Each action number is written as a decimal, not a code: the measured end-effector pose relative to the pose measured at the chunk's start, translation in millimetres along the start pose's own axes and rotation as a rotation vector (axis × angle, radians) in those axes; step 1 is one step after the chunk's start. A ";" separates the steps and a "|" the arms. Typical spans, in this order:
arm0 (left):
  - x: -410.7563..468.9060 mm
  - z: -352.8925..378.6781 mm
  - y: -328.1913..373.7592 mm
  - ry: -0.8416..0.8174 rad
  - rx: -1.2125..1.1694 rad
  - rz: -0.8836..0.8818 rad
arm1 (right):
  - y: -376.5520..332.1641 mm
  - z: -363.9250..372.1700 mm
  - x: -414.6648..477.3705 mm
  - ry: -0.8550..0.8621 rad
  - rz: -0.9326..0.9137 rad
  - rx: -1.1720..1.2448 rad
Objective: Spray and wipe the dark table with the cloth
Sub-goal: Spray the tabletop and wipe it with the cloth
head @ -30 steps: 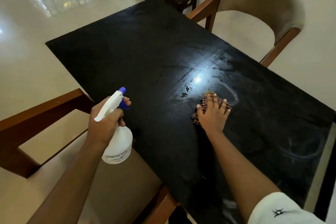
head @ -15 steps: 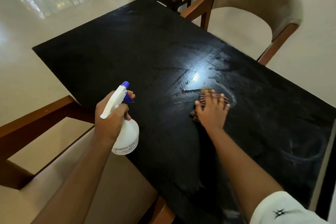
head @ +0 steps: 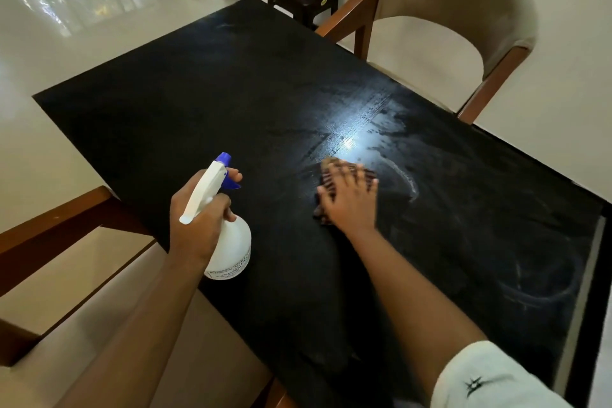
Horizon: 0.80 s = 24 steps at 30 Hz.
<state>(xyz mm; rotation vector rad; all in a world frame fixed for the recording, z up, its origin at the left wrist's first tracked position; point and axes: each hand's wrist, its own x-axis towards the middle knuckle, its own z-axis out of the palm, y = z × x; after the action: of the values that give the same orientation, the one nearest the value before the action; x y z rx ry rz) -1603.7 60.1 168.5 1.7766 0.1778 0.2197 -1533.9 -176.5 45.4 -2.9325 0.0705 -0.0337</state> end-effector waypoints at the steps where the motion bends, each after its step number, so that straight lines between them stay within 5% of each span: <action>1: 0.4 2.1 0.5 0.000 -0.005 -0.003 | 24.0 -4.9 6.3 0.017 0.106 -0.012; 5: 3.2 10.4 3.5 -0.002 -0.012 0.013 | 77.4 -21.4 15.9 0.011 0.417 0.028; 7: 5.0 14.8 3.8 -0.003 -0.007 0.020 | 61.5 -18.7 15.1 0.012 0.433 0.027; 14: 15.9 26.0 7.4 -0.059 0.083 0.048 | -38.8 -1.4 -0.4 -0.163 -0.285 0.009; 21: 34.9 41.6 10.8 -0.191 0.187 0.002 | 86.0 -26.9 29.0 0.011 0.261 0.043; 24: 46.5 54.0 20.2 -0.258 0.189 -0.063 | 109.1 -33.7 28.9 -0.028 0.271 0.067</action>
<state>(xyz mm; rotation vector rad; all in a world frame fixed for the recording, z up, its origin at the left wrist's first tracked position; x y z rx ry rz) -1545.4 15.8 179.3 1.9643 0.0698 -0.0753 -1510.9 -291.5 56.2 -2.8289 0.4514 0.0460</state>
